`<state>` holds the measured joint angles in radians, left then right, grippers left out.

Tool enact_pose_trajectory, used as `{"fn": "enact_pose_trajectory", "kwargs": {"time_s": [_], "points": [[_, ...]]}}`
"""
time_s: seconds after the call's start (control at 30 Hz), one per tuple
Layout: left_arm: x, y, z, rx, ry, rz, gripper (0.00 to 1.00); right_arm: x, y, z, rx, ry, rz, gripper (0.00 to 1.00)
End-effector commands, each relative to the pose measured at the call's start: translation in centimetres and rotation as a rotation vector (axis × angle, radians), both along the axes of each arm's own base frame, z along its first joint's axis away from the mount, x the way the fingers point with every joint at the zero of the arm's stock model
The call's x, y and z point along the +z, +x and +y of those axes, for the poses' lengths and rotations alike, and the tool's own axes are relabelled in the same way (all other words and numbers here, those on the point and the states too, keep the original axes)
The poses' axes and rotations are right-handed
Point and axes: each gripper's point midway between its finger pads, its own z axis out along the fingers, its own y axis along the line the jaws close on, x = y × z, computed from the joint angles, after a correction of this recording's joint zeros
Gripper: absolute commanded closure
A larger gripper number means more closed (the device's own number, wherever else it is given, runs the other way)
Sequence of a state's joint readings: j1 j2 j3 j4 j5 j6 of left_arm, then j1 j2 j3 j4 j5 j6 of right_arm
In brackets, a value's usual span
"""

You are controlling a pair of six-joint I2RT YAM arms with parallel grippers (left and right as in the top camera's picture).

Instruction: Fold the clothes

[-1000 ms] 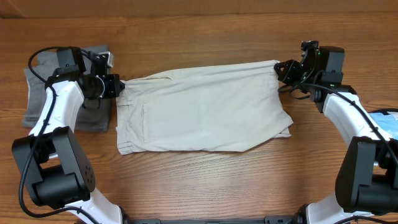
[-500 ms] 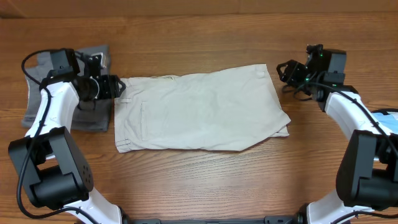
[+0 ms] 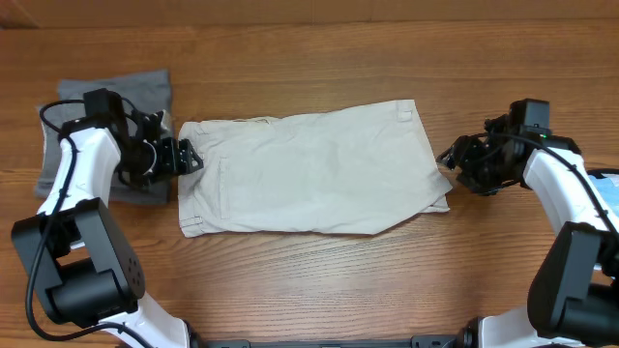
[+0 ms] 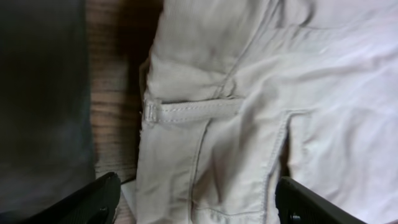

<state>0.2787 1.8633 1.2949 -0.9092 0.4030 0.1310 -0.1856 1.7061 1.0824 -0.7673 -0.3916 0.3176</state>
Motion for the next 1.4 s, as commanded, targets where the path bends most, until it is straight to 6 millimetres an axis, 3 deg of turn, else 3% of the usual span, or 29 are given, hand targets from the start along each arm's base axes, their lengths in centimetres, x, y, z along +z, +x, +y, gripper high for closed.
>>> {"fn": "enact_pose_trajectory", "kwargs": {"time_s": [0.0, 0.03, 0.07, 0.1, 0.13, 0.17, 0.2, 0.4, 0.53, 0.6, 0.7, 0.73, 0.77, 0.83, 0.93, 1.07, 1.13, 1.23, 1.3, 1.37], "points": [[-1.5, -1.7, -0.9, -0.036, 0.026, 0.034, 0.19, -3.1, -2.0, 0.4, 0.019, -0.042, 0.096, 0.37], [-2.0, -2.0, -1.3, -0.04, 0.016, 0.035, 0.22, -3.7, -2.4, 0.6, 0.024, -0.041, 0.117, 0.4], [-2.4, -2.2, -1.6, -0.044, 0.003, 0.036, 0.3, -4.0, -2.8, 0.6, 0.024, -0.038, 0.133, 0.51], [-2.6, -2.4, -2.0, -0.047, -0.011, 0.037, 0.43, -4.2, -3.0, 0.7, 0.026, -0.039, 0.143, 0.69], [-2.7, -2.6, -2.2, -0.049, -0.024, 0.041, 0.64, -4.1, -3.2, 0.6, 0.032, -0.04, 0.148, 0.87], [-2.7, -2.9, -2.3, -0.049, -0.03, 0.051, 0.89, -4.0, -3.4, 0.0, 0.018, -0.052, 0.156, 0.94], [-2.7, -3.1, -2.4, -0.053, -0.03, 0.059, 0.96, -3.8, -3.4, -0.4, 0.005, -0.058, 0.159, 0.96], [-1.3, -3.0, -0.7, -0.028, -0.025, 0.075, 0.96, -1.7, -5.2, -5.8, -0.201, -0.136, 0.224, 0.96], [-0.4, -2.4, 0.6, 0.007, -0.028, 0.053, 0.96, -1.4, -6.0, -6.4, -0.246, -0.109, 0.247, 0.95], [0.0, -2.1, 0.4, 0.012, -0.05, 0.039, 0.96, -1.4, -6.3, -6.3, -0.24, -0.108, 0.258, 0.71], [0.6, -1.7, -0.4, 0.008, -0.108, 0.017, 0.96, -1.0, -6.0, -6.4, -0.237, -0.111, 0.239, 0.65], [1.0, -1.7, -0.7, 0.006, -0.127, 0.015, 0.68, -0.5, -5.5, -6.4, -0.238, -0.103, 0.218, 0.65], [1.2, -1.6, -0.9, 0.006, -0.138, 0.014, 0.48, 0.0, -5.1, -6.2, -0.235, -0.091, 0.201, 0.65], [2.2, -1.4, -1.4, 0.0, -0.174, 0.003, 0.37, 1.7, -3.7, -5.0, -0.172, -0.019, 0.116, 0.65], [4.5, -0.6, -2.8, -0.043, -0.248, -0.06, 0.33, 4.5, -1.8, -2.2, -0.035, 0.102, -0.034, 0.66], [7.4, 0.6, -6.4, -0.132, -0.348, -0.157, 0.38, 5.2, -1.4, 0.9, 0.066, 0.165, -0.076, 0.78], [7.6, 0.6, -9.3, -0.21, -0.364, -0.166, 0.49, 4.6, -1.5, 2.8, 0.136, 0.164, -0.076, 0.85], [6.7, 0.4, -13.9, -0.354, -0.328, -0.174, 0.67, 3.3, -2.0, 6.2, 0.288, 0.154, -0.085, 0.88], [4.8, -0.3, -16.8, -0.452, -0.238, -0.148, 0.78, 1.8, -2.9, 8.9, 0.398, 0.135, -0.07, 0.88], [2.9, -1.1, -18.0, -0.494, -0.136, -0.095, 0.85, -0.1, -3.8, 9.9, 0.45, 0.073, -0.019, 0.88]]}}
